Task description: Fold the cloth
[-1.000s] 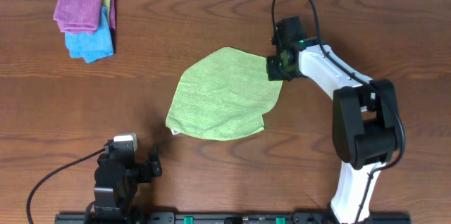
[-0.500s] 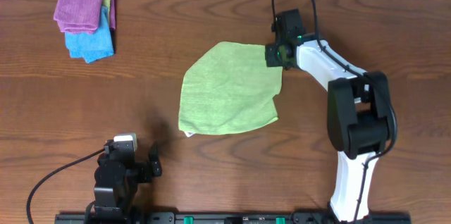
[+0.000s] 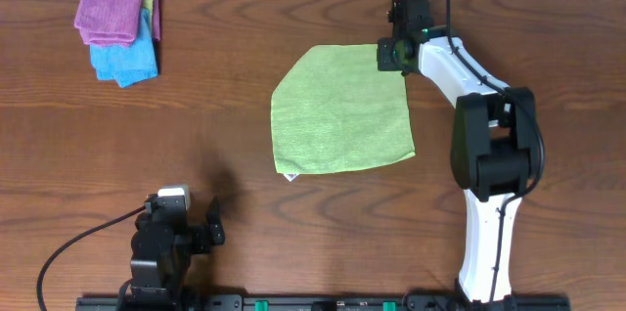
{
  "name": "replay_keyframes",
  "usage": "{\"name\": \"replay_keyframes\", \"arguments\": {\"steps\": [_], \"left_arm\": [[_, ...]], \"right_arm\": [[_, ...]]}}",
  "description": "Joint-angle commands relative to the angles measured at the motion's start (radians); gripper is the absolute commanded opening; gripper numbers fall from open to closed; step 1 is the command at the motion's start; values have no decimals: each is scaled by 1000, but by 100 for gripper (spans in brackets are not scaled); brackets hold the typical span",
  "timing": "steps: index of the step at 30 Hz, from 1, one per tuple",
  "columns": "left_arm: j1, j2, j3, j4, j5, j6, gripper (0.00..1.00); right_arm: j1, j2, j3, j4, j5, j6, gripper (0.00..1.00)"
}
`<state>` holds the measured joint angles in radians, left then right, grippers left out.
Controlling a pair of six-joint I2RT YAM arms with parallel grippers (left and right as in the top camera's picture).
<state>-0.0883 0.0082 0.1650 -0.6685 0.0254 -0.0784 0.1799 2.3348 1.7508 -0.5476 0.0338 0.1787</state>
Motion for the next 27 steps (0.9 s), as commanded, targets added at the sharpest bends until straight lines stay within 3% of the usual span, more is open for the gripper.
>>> {"name": "replay_keyframes", "arguments": {"steps": [1,2,6,7,9,16,20,27], "left_arm": [[-4,-5,-7,-8,-7,-4,96],[-4,-5,-7,-8,-7,-4,95],[-4,-5,-7,-8,-7,-4,96],[-4,-5,-7,-8,-7,-4,95],[-4,-5,-7,-8,-7,-4,95],[-4,-5,-7,-8,-7,-4,95],[-4,-5,-7,-8,-7,-4,95],[-4,-5,-7,-11,-7,-4,95]], "right_arm": [[-30,90,5,-133,86,-4,1],[-28,79,32,-169,87,-4,2],[-27,18,124,-260,91,-4,23],[-27,-2,138,-273,94,-4,35],[-27,-67,161,-296,120,-9,68],[-10,-345,168,-382,203,-54,71],[12,-552,167,-536,178,-64,72],[81,-747,153,-764,90,-59,72]]}}
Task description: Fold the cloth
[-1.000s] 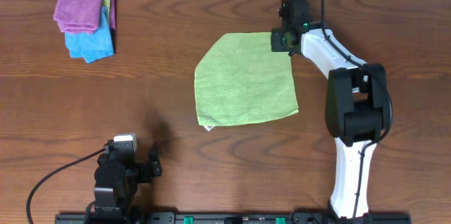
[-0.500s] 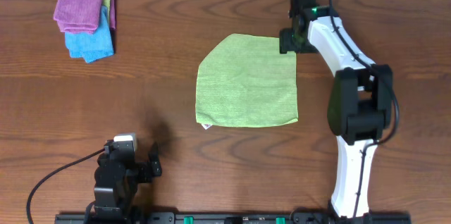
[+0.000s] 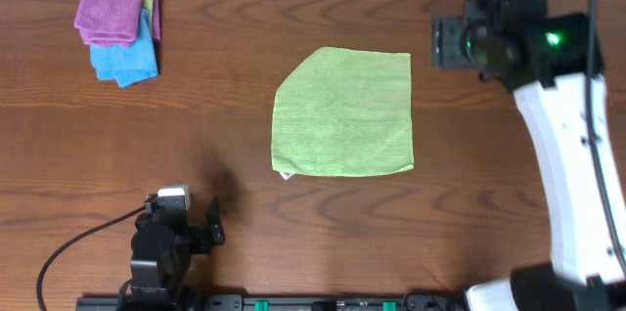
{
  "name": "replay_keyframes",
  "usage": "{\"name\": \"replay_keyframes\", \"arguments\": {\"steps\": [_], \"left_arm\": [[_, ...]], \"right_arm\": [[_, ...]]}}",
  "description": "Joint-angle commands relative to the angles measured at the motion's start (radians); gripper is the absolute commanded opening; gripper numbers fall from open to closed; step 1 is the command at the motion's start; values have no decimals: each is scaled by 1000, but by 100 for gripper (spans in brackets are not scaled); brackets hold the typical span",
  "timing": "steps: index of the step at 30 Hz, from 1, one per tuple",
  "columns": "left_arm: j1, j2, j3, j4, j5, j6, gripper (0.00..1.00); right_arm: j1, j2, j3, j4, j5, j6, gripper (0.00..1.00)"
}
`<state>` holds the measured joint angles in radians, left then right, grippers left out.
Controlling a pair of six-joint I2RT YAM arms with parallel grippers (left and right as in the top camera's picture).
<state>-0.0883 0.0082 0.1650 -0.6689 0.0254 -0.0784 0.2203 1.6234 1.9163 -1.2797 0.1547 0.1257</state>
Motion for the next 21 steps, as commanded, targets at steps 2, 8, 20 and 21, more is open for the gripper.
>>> {"name": "replay_keyframes", "arguments": {"steps": [2,8,20,21], "left_arm": [[-4,-5,-7,-11,-7,-4,95],[-4,-5,-7,0,-13,-4,95],[-4,-4,-10,178,178,-586,95],[-4,-4,-13,211,178,-587,95]], "right_arm": [[82,-89,-40,-77,-24,11,72],[238,-417,-415,-45,23,69,71],[271,-935,-870,35,-200,132,93],[271,-934,-870,29,-205,132,93]]}}
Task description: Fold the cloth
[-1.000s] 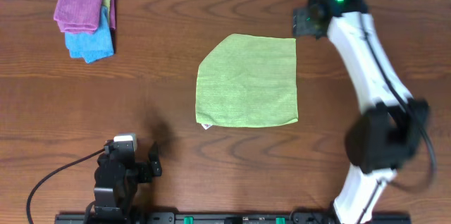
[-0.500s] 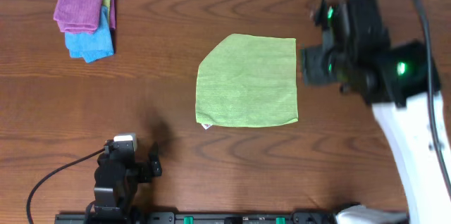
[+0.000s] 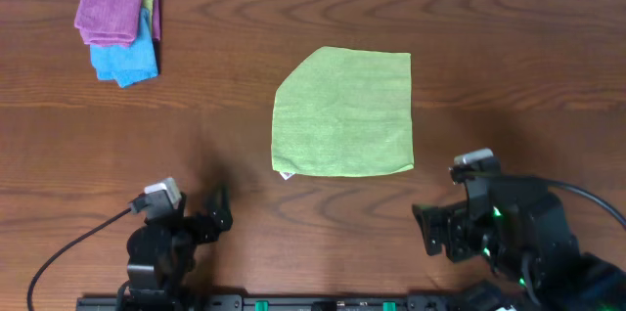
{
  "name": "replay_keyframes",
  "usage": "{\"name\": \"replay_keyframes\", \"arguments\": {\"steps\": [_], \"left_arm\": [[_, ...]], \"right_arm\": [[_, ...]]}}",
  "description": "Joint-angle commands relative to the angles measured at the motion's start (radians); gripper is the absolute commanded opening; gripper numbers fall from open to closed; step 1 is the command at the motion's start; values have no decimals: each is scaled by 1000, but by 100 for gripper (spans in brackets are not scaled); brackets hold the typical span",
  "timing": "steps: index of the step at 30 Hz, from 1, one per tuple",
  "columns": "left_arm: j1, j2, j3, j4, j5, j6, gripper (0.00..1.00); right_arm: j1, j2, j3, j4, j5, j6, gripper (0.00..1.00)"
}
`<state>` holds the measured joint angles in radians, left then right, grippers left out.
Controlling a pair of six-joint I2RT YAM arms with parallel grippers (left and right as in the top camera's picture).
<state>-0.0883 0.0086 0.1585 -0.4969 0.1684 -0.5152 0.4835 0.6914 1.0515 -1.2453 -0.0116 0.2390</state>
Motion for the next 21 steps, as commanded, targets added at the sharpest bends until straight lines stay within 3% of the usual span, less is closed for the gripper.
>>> {"name": "replay_keyframes", "arguments": {"steps": [1,3,7,12,16,21], "left_arm": [[-4,-4,-26,126,59,-147,95],[-4,21,-139,491,220,-124,95],[-5,221,-143,665,201,-161,95],[-5,499,-22,668,250,-51,96],[-5,746,175,523,251,119,96],[-11,993,360,478,272,241,96]], "right_arm": [[8,2,-6,-8,-42,19,93],[8,21,-6,3,-45,19,93],[8,61,-6,47,-45,18,94],[8,113,-6,62,-45,9,96],[8,161,-5,83,-45,6,96],[8,190,-5,102,-45,6,96]]}}
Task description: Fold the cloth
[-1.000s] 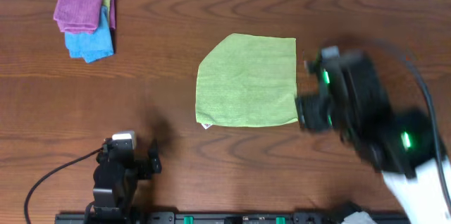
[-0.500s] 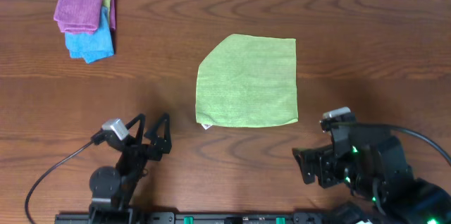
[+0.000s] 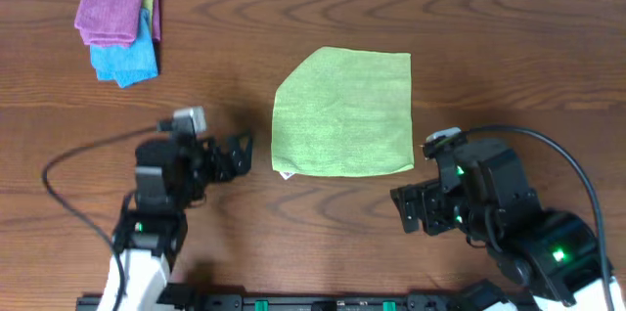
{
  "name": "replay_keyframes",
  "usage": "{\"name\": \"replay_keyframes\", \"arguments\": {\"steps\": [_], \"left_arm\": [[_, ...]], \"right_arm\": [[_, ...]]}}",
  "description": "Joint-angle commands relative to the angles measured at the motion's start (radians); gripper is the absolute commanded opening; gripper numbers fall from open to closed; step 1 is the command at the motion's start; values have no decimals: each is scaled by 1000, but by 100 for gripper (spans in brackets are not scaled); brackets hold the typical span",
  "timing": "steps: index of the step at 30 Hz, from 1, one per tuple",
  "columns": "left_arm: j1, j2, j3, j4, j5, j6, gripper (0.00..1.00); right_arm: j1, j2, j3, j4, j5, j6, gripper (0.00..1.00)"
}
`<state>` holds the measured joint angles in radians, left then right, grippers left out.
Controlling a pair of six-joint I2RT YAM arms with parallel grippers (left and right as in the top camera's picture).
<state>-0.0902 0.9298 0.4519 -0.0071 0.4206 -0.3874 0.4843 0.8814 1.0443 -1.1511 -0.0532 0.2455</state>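
A light green cloth [image 3: 342, 112] lies spread flat in a single layer at the middle of the table, with a small white tag at its near left corner. My left gripper [image 3: 240, 155] stands open just left of that corner, its fingers pointing at the cloth. Just below the near right corner my right gripper [image 3: 403, 211] is open, with nothing between its fingers. Neither gripper touches the cloth.
A stack of folded cloths sits at the far left: a purple one [image 3: 117, 13] on top and a blue one [image 3: 125, 59] under it, with a strip of yellow-green between. The table [image 3: 509, 76] is dark wood.
My left arm has come forward from the near edge to just left of the cloth's near left corner. The right gripper has shifted a little up, closer to the near right corner.
My right gripper was at the cloth's far right corner, with the left arm parked at the near edge. Then the right arm was raised off to the far right and the cloth lay flat. It then sat low at the near edge; now both grippers flank the cloth's near corners.
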Motion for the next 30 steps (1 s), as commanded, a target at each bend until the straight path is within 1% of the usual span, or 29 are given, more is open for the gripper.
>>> {"name": "replay_keyframes", "arguments": {"steps": [1,3,8,12,18,23,27,30], "left_arm": [[-14,112,95,-16,14,145,96],[-17,174,138,-26,13,182,96],[-17,371,237,-30,19,229,96],[-18,526,319,-29,92,254,96],[-27,710,433,-34,93,288,96],[-44,808,497,-46,72,302,96],[-48,856,512,-48,171,291,96],[-50,877,512,-48,186,248,95]], "right_arm": [[7,1,2,14,-3,0,96],[7,1,2,27,1,0,97],[-16,3,2,58,4,1,98],[-46,3,2,68,4,1,99],[-67,11,2,97,4,1,99],[-67,40,2,108,4,1,99],[-67,61,2,108,4,1,99],[-67,71,2,115,16,1,99]]}}
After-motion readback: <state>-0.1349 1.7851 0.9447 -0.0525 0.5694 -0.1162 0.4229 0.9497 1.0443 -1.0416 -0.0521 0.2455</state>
